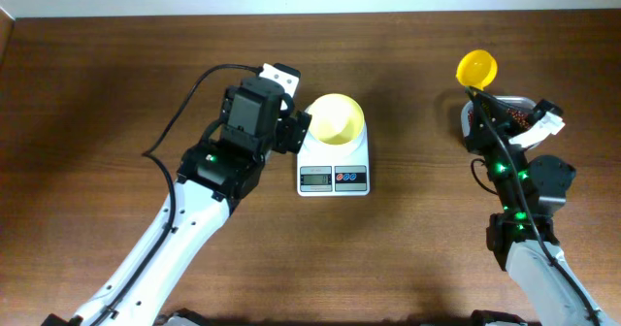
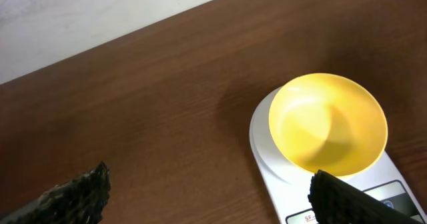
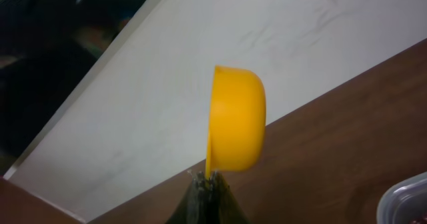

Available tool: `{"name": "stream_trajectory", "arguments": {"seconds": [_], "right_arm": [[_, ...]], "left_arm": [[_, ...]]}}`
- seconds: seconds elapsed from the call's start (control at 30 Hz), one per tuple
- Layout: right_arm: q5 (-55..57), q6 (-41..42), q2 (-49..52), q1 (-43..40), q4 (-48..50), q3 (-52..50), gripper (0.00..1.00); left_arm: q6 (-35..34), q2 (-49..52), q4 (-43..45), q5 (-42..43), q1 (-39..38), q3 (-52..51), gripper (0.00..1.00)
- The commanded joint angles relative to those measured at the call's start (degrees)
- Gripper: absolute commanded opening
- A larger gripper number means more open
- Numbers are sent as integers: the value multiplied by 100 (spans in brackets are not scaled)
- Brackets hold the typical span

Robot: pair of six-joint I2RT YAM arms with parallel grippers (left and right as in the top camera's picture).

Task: Scoop item into bowl and weigh 50g on scale

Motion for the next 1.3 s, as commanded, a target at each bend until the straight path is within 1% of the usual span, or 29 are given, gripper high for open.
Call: {"name": "stream_trajectory", "arguments": {"seconds": [0.0,0.1,0.13,0.23,0.37,0.6,0.67,0.73,0.8,1.0,1.07,1.27], "right_arm": [[-813,59,22,-22,-225,55,4],[-1314,57,22,-22,-726,55,4],[-1552,57,22,-24,-1145,55,4],[-1655,33,22,-33,-1799,55,4],[-1679,35,22,-33,-1812,55,4],[-2350,-9,22,-33,-1834,55,4],[-2479,-7,22,-33,-1858,55,4],[-2527,-2,22,-33,-1873,55,4],[-2719,20,22,-33,-1873,55,4],[-3285,173,22,-33,-1875,55,4],[-3344,470,22,-33,-1875,55,4],[-3370,468,22,-33,-1875,55,4]], "left_arm": [[26,9,-4,-44,15,39,99],[26,9,17,-46,15,39,99],[26,9,15,-44,15,39,99],[26,9,15,-44,15,39,99],[26,9,15,-42,13,39,99],[26,9,17,37,13,39,99],[26,9,13,479,13,39,99],[26,9,13,1228,13,39,99],[26,9,11,1628,13,39,99],[26,9,83,1659,13,39,99],[26,9,98,1661,13,39,99],[26,9,-55,1720,-192,39,99]]}}
